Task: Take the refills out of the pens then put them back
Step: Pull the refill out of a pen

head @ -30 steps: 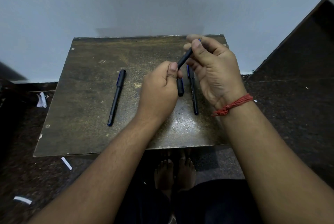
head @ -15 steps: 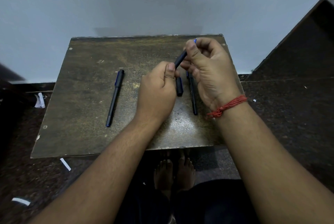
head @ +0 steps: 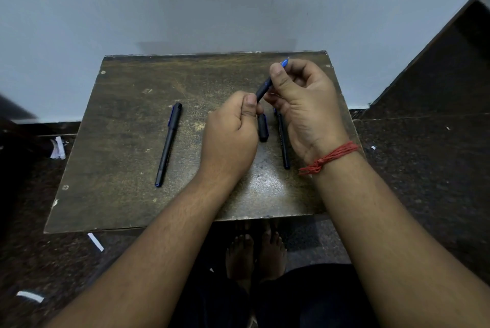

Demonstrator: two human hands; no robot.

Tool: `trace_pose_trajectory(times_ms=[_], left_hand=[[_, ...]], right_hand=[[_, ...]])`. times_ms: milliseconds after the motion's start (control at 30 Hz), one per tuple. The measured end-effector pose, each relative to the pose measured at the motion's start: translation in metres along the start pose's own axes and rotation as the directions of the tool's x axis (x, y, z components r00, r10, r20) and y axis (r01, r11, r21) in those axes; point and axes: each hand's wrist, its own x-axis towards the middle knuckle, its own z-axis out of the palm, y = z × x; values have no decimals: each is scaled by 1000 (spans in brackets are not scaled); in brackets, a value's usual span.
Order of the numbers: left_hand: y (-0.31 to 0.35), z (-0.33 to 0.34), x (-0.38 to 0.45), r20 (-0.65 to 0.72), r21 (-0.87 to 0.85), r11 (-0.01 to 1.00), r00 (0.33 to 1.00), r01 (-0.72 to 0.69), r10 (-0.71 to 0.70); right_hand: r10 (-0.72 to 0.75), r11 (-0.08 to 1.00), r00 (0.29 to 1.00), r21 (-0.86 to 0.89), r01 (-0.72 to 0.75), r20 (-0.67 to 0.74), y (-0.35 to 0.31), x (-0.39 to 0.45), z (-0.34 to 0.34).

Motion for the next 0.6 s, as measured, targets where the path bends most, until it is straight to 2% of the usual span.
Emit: trace_pose_trajectory(times_ms=[167, 267, 433, 600], left_hand=[[-2, 1, 0, 10, 21, 1000, 1000, 16, -17], [0, 1, -1, 10, 23, 1000, 1000, -3, 2], [0, 1, -1, 8, 27, 1000, 1000, -2, 1], [-1, 0, 0, 1, 5, 1000, 1000, 23, -23]], right_hand=[[28, 998, 998, 57, -32, 60, -4, -1, -3], [50, 992, 998, 116, -55, 47, -3, -1, -1], [-2, 1000, 1000, 18, 2, -15, 1, 0, 2], [36, 996, 998, 83, -40, 53, -3, -2, -2]])
